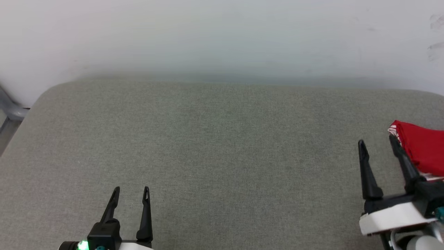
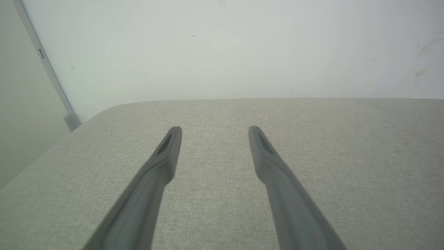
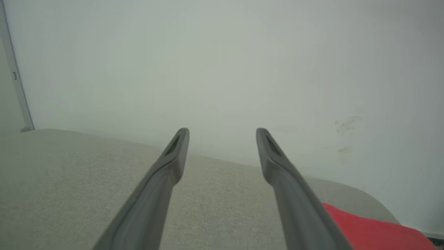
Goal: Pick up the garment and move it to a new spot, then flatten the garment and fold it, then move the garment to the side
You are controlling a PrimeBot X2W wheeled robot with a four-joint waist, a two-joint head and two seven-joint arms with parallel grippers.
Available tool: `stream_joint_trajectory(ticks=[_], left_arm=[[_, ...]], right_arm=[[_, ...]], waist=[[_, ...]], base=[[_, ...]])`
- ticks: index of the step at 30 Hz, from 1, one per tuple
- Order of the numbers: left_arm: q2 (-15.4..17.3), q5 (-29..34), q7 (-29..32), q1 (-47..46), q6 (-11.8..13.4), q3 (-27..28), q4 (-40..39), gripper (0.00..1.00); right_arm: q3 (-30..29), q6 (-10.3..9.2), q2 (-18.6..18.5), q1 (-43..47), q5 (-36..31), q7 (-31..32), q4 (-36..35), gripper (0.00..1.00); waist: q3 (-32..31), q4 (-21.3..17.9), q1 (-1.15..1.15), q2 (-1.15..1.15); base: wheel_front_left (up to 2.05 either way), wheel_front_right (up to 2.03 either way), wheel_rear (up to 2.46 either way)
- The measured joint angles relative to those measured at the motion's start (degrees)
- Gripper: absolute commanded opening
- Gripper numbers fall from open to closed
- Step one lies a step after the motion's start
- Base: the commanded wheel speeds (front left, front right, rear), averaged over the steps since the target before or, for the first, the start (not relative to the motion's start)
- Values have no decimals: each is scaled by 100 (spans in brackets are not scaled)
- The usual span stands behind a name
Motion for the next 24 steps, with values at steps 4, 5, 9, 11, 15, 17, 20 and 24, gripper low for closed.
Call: stream_joint_trajectory(ticks=[4,5,9,11,15,17,20,24], left_arm=[[-4,-7,-1,66,-10,15,40,100],[-7,-25,-1,69,-14,24,42,100],[-18,-93,0,153,-79,63,52,100],[-24,-121,-1,179,-114,81,68,100],[-33,-136,-1,186,-164,102,101,100],[-35,-136,-1,193,-190,123,119,100],[-35,-136,0,219,-221,156,153,100],[-40,-136,0,254,-263,187,181,100]], right_arm=[[23,0,104,430,69,-16,-4,100],[7,0,124,511,71,-32,-1,100],[-47,0,208,809,175,-55,-3,100],[-60,0,237,938,211,-68,-19,100],[-103,0,263,1143,222,-68,-86,100],[-104,0,276,1238,220,-68,-122,100],[-122,0,281,1387,243,-69,-147,100],[-134,0,287,1475,385,-80,-160,100]], waist=[[-130,32,0,0],[-149,32,0,0],[-225,1,0,0],[-257,-20,0,0],[-320,-55,0,0],[-347,-70,0,0],[-381,-92,1,0],[-411,-117,1,0]], base=[[0,0,0],[0,0,0],[0,0,0],[0,0,0],[0,0,0],[0,0,0],[0,0,0],[0,0,0]])
